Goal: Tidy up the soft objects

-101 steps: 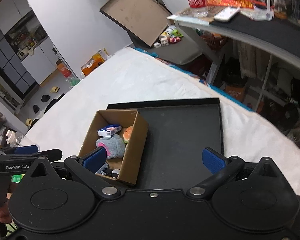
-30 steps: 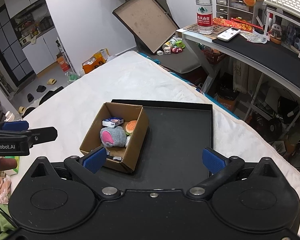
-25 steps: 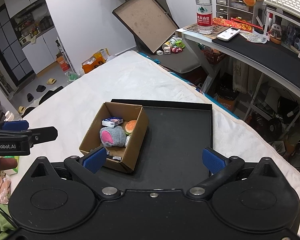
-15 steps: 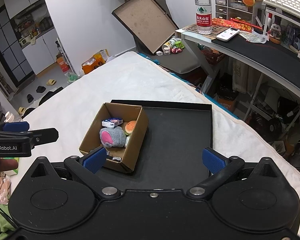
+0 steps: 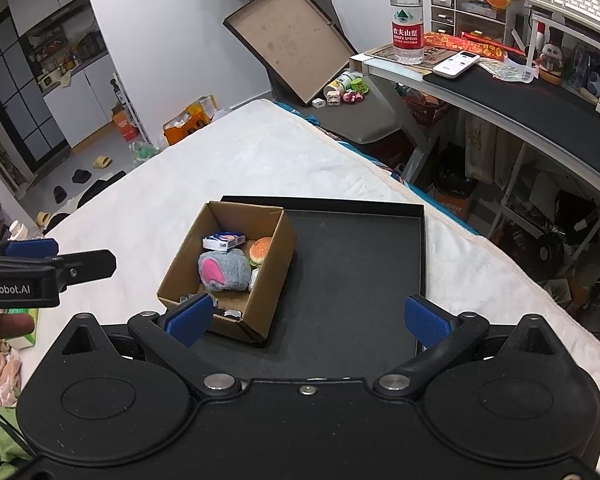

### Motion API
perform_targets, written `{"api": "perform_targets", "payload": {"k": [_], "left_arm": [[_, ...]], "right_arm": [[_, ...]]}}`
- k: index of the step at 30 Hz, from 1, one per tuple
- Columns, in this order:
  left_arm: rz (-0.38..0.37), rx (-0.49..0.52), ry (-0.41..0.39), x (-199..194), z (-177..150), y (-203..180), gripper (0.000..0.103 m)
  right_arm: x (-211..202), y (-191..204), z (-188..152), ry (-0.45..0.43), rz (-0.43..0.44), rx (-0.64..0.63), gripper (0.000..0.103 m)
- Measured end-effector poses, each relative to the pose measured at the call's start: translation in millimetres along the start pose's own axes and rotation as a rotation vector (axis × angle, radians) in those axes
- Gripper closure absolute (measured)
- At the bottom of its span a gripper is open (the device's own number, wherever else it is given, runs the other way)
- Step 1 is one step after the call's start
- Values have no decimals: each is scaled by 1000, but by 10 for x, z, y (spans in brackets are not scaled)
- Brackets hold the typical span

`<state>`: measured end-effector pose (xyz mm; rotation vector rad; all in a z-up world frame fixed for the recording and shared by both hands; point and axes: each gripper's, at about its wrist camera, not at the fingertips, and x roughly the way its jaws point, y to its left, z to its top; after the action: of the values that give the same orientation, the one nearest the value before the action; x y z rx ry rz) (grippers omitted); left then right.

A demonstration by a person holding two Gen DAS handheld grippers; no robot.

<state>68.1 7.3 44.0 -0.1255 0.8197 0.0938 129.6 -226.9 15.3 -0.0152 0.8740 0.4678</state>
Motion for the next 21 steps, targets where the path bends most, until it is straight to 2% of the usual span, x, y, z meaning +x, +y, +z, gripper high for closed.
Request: {"api": "perform_targets", "payload": {"k": [21], "left_arm": [[8,8,9,34,-6,10,0]], "right_arm": [[12,4,-3,-2,-1,1,0]]}}
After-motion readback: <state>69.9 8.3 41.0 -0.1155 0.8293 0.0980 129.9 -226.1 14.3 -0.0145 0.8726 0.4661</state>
